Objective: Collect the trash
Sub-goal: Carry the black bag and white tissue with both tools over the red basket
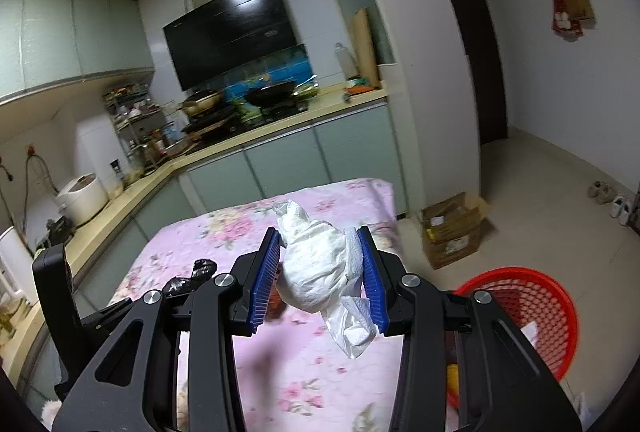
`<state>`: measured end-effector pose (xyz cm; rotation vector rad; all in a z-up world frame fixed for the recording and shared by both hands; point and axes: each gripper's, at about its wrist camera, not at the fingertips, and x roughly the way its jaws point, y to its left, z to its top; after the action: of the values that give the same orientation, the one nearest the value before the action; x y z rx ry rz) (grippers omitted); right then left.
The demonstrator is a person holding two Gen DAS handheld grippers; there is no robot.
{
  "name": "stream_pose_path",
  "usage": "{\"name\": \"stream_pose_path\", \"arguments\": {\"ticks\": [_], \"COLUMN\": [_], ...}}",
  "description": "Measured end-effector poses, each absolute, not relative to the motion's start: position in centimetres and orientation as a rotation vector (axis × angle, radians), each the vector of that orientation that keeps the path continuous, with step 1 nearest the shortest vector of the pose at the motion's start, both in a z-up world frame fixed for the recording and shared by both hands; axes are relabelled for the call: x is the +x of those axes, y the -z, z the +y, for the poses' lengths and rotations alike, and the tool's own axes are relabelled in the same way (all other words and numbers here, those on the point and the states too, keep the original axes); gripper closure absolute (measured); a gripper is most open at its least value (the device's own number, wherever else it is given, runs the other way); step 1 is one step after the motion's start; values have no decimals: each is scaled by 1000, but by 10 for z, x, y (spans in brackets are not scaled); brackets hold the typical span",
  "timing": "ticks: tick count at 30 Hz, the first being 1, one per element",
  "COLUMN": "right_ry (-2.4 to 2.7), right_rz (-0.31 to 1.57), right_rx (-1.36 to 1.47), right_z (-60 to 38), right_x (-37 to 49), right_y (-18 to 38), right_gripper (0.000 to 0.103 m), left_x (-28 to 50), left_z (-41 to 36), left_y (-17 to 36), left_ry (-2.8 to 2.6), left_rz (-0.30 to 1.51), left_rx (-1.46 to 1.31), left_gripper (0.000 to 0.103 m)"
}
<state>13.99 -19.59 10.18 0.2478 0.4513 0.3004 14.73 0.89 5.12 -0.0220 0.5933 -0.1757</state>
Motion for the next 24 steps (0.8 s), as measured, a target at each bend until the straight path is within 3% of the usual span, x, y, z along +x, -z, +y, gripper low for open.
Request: {"name": "stream_pose_path", "arguments": {"ticks": [24], "right_ry": [45], "right_rz": [539], "right_rx": [310], "right_z": [-304], "right_x": [144], "right_y": [-63], "right_gripper": [64], "left_x": [189], "left_z": [-133], "left_y": [-29], "left_ry": [503], "left_rz": [698], "left_rx": [92], "left_gripper": [73]}}
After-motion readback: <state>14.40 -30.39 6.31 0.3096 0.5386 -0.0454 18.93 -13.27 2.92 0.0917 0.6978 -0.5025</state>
